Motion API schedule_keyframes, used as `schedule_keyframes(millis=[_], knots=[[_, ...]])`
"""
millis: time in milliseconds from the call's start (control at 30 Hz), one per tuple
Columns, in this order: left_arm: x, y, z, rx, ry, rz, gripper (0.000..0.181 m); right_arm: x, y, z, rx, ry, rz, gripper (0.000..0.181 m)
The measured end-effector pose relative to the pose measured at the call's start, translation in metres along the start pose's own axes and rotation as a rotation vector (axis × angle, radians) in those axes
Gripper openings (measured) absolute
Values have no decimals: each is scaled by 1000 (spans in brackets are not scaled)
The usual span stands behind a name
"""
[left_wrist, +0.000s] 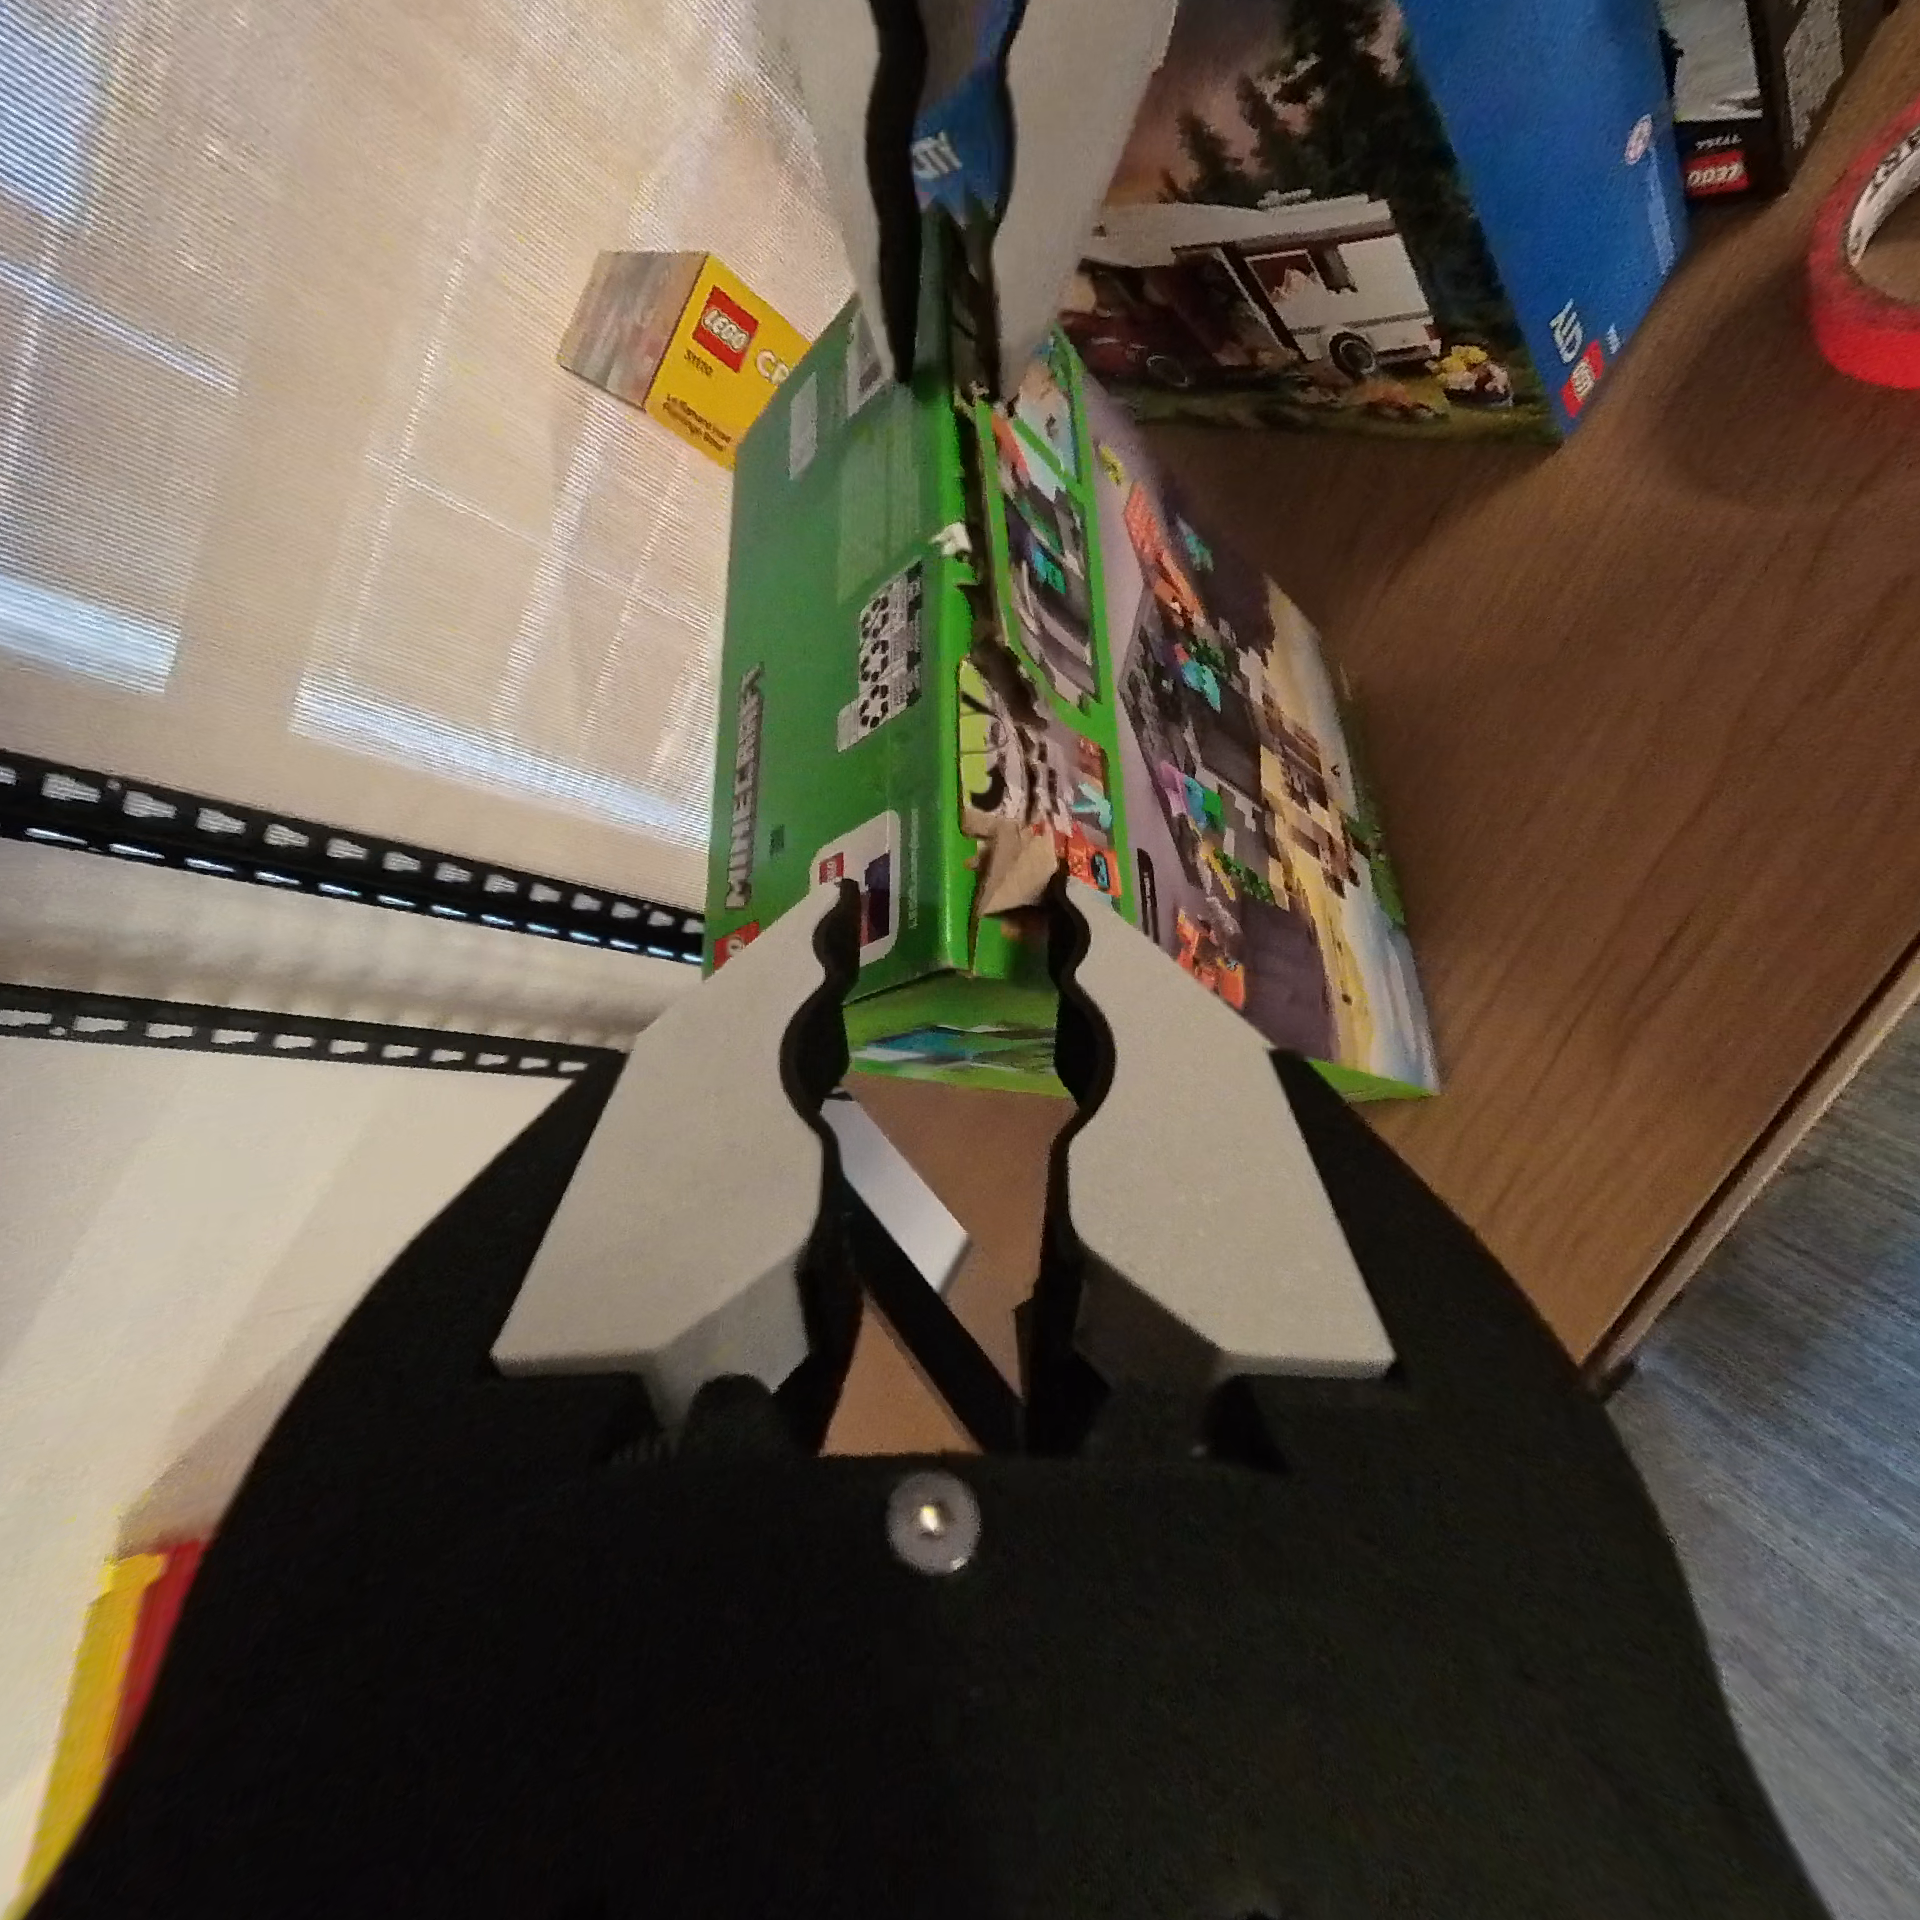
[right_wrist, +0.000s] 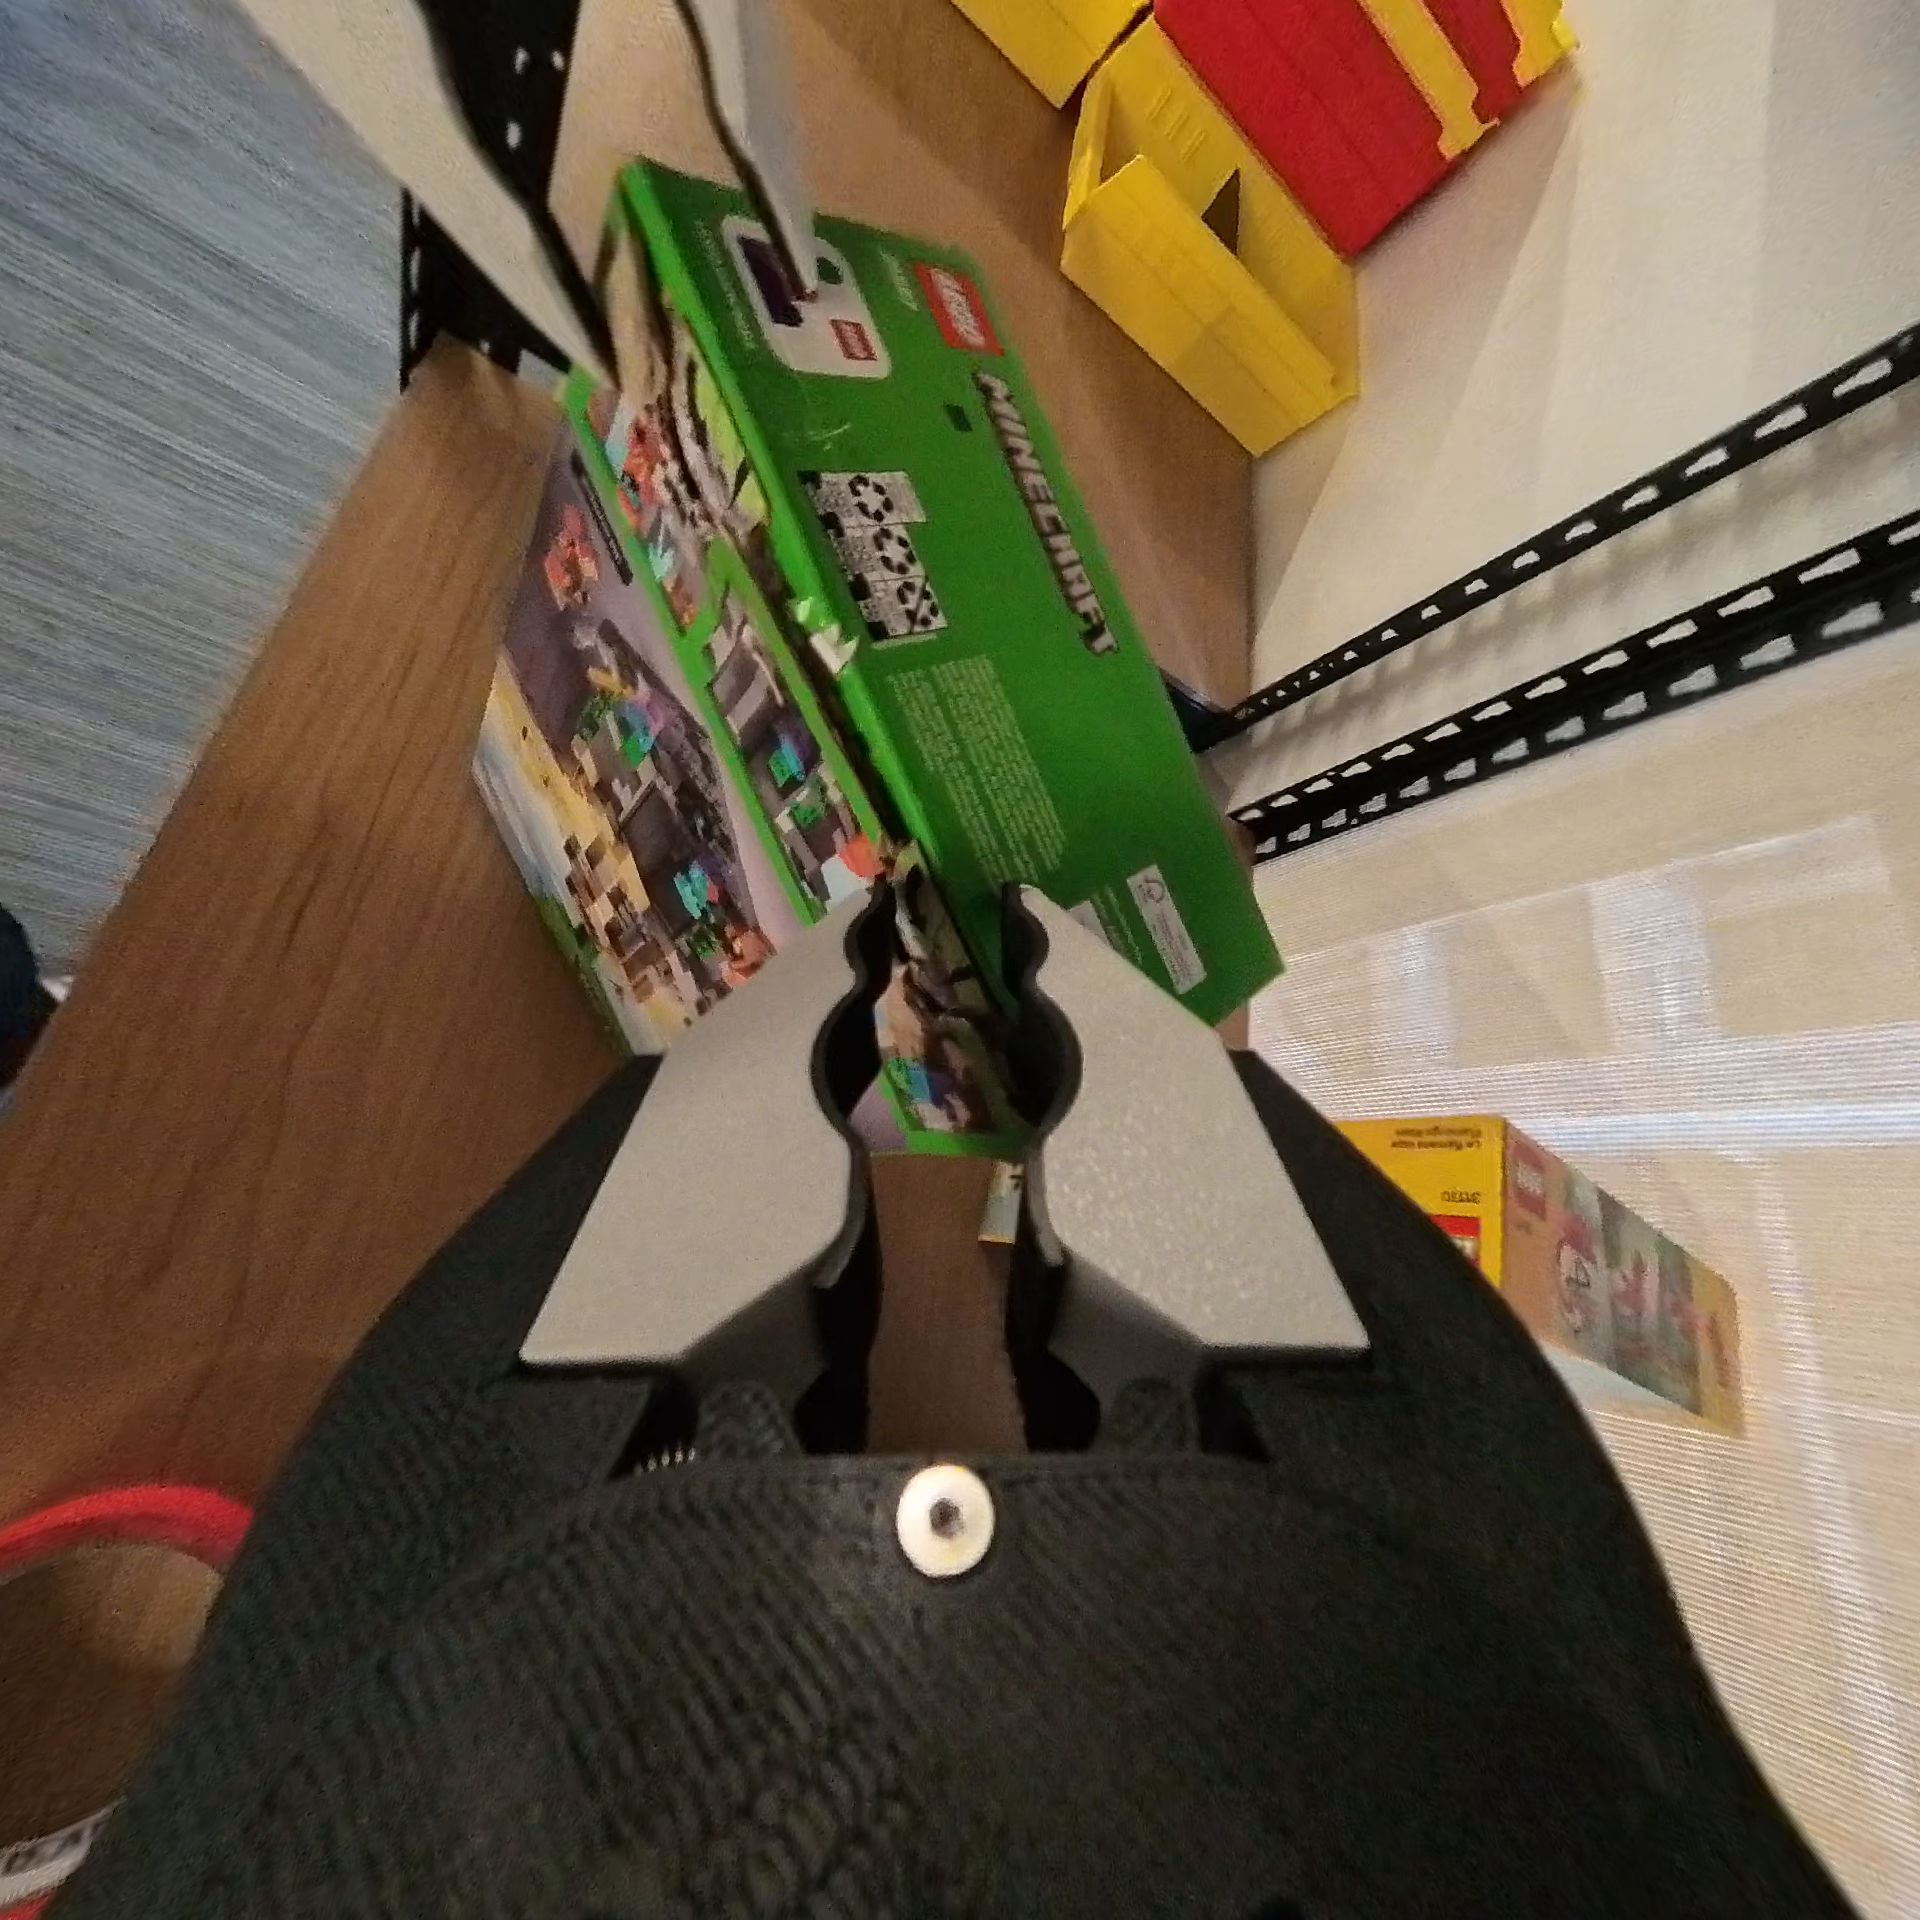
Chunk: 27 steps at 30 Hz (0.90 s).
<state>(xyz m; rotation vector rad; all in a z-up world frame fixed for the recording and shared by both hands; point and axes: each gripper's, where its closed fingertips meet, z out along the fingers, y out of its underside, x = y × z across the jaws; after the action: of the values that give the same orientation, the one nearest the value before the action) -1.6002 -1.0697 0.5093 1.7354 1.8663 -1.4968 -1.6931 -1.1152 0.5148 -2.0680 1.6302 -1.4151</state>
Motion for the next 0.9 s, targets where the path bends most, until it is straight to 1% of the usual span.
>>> schedule_keyframes(millis=[100, 133, 233, 300, 367, 433, 467, 500, 533, 567, 633, 700, 767, 833, 867, 900], knots=[[-1, 2, -2, 27, 23, -31, 34, -5, -2, -1, -42, -15, -81, 26], [-1, 3, -2, 31, 20, -27, 34, -4, -2, -1, -45, -25, -83, 27], [-1, 3, -2, 31, 3, -2, 33, -4, -13, 0, -1, -50, -52, 40], [-1, 3, -2, 34, 0, 4, 34, -7, -23, 6, 31, -39, -99, 41], [-1, 3, -2, 42, 1, 5, 34, -17, -28, 14, 27, -36, -172, 41], [-1, 3, -2, 50, -1, 8, 34, -24, -36, 18, 45, -28, -217, 41], [-1, 3, -3, 53, -4, 13, 34, -26, -42, 17, 79, -32, -212, 40], [-1, 3, -3, 56, -7, 17, 34, -28, -49, 14, 124, -53, -180, 37], [0, 3, -2, 57, -7, 18, 35, -30, -58, 9, 171, -88, -133, 30], [0, 3, -3, 58, -6, 19, 35, -27, -65, 5, 209, -107, -84, 24], [0, 3, -3, 59, -3, 20, 35, -15, -75, -1, 257, -115, 1, 20], [0, 3, -3, 59, -2, 22, 35, -11, -70, 3, 221, -159, 57, 17], [0, 3, -3, 59, -4, 25, 35, -8, -54, 15, 123, -155, 53, 19], [0, 4, -3, 62, -8, 30, 35, -13, -38, 24, 37, -182, 49, 22], [0, 4, -3, 64, -11, 34, 35, -11, -37, 27, 31, -165, 54, 28], [0, 4, -3, 66, -16, 40, 35, -12, -37, 27, 36, -162, 53, 28]])
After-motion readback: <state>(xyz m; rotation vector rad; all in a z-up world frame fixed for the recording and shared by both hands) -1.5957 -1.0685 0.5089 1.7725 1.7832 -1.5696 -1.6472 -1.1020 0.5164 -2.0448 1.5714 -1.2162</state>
